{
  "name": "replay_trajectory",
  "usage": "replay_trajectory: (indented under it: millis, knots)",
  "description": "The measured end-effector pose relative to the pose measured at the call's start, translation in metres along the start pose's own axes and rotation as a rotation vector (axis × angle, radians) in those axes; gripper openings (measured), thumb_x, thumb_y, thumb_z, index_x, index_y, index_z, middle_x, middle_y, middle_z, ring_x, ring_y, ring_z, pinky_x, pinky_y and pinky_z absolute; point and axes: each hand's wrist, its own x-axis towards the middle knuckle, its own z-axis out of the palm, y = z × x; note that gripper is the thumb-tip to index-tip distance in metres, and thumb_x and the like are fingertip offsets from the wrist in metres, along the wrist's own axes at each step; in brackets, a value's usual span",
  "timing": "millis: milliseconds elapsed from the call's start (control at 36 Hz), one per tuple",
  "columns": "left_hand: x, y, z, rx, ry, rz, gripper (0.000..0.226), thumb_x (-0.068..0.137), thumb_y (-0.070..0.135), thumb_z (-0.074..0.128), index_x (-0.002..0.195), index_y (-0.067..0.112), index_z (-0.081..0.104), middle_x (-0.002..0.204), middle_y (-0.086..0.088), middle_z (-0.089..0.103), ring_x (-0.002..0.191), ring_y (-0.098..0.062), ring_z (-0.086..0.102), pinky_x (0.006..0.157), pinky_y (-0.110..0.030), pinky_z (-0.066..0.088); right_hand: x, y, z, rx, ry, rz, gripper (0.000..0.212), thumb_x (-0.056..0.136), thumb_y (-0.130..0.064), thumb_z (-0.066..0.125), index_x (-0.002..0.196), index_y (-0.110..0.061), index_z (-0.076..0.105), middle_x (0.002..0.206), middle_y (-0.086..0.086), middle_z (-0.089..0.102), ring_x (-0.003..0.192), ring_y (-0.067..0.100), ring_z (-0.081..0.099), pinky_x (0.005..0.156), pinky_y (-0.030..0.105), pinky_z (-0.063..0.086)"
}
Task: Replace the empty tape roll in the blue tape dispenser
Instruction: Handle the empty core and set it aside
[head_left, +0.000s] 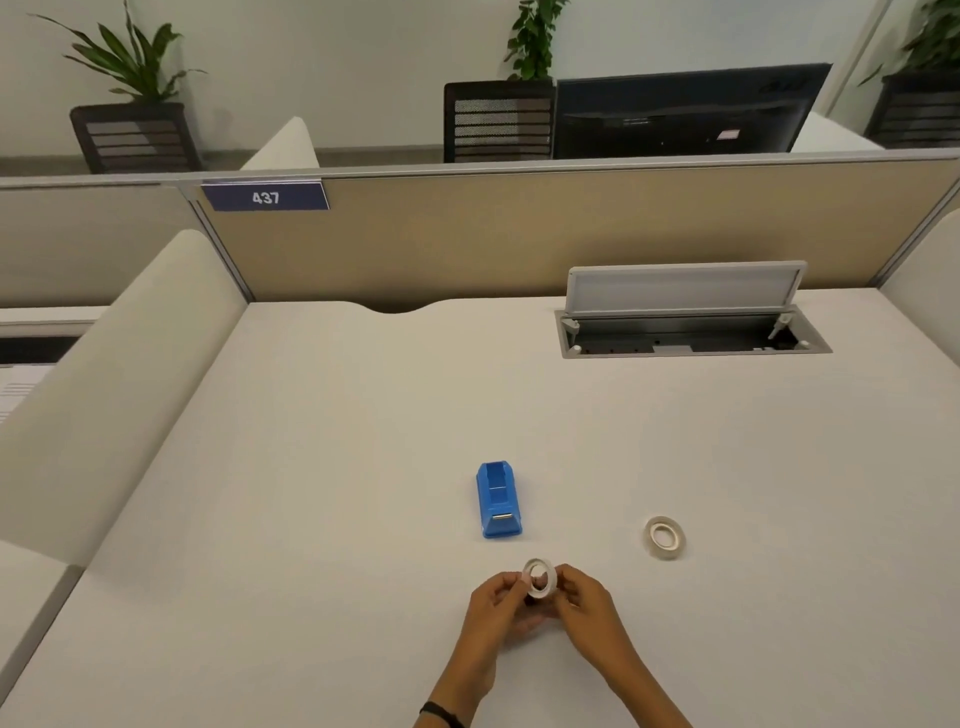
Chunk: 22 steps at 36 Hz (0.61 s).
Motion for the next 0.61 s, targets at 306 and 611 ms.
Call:
replay_trajectory:
  millis: [306, 611]
  knots:
    - [0.007, -0.002, 0.002, -0.012, 0.038, 0.030, 0.016, 0.086, 0.020, 0.066, 0.096, 0.009, 0.069, 0.096, -0.010, 0.074, 0.091, -0.021, 0.071, 0.076, -0.024, 0.058, 0.008, -0.008, -0.005, 0.105, 0.087, 0.081, 0.008, 0.087, -0.018, 0.062, 0.080, -0.016, 0.066, 0.086, 0.007, 0.071, 0.074, 0.017, 0.071, 0.062, 0.022, 0.059]
    - [0.022, 0.001, -0.003, -0.021, 0.063, 0.048, 0.010, 0.089, 0.010, 0.060, 0.087, 0.009, 0.070, 0.094, -0.009, 0.075, 0.093, -0.022, 0.070, 0.077, -0.022, 0.057, 0.052, -0.017, -0.041, 0.143, 0.211, 0.072, 0.012, 0.086, -0.017, 0.064, 0.077, -0.012, 0.070, 0.064, 0.000, 0.068, 0.053, 0.004, 0.063, 0.057, 0.012, 0.049]
